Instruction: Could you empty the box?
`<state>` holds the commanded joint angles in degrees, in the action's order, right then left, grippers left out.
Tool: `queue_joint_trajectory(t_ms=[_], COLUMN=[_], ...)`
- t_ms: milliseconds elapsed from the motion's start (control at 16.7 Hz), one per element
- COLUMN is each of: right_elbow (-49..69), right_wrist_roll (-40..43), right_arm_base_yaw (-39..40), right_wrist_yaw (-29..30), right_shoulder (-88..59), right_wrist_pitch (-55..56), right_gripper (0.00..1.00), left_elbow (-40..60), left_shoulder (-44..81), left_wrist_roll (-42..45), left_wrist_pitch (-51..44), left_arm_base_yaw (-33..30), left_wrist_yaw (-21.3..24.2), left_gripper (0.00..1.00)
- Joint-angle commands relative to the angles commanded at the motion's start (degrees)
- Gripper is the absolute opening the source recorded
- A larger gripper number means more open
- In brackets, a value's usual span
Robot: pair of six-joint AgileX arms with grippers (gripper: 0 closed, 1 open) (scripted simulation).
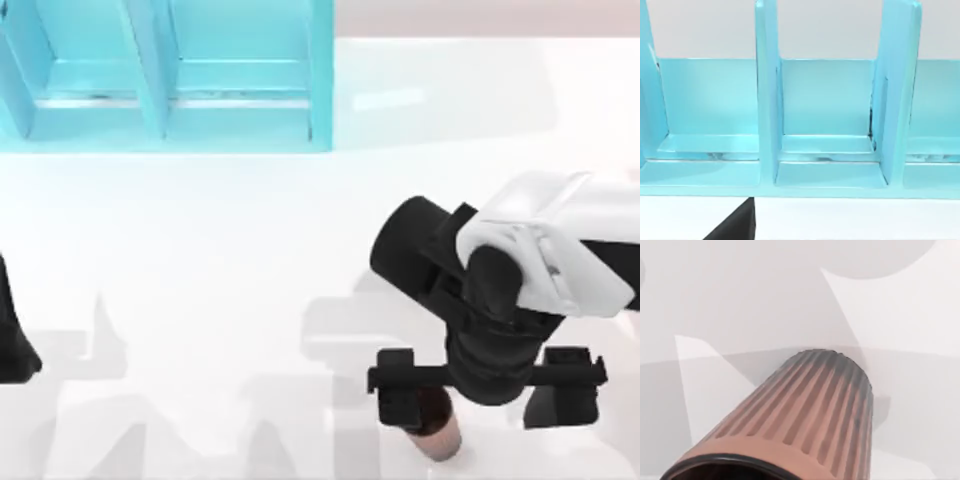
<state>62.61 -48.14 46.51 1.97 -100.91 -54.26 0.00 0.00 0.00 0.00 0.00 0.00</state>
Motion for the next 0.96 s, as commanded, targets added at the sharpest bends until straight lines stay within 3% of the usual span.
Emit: queue_joint_trajectory(t_ms=[360, 720, 960], right_elbow=[2.13, 13.93, 17.62], right_wrist_roll=[-0.08, 0.12, 0.32], right_arm_base_yaw=[-0.02, -0.11, -0.31], right_wrist_yaw=[-0.01, 0.00, 0.01], right_shoulder=[0.36, 3.61, 5.03], right_wrist_pitch=[-2.33, -18.51, -22.62], right_gripper=[1.00, 1.00, 1.00], left_elbow=[0.00, 0.00, 0.00], left_shoulder=[0.00, 0.00, 0.00], left_wrist_roll=[0.00, 0.00, 0.00], left_wrist_pitch=[0.00, 0.00, 0.00], left_arm_base_yaw=[0.00, 0.00, 0.00], left_wrist_yaw=[0.00, 0.00, 0.00], left_gripper=[1.00, 1.00, 1.00])
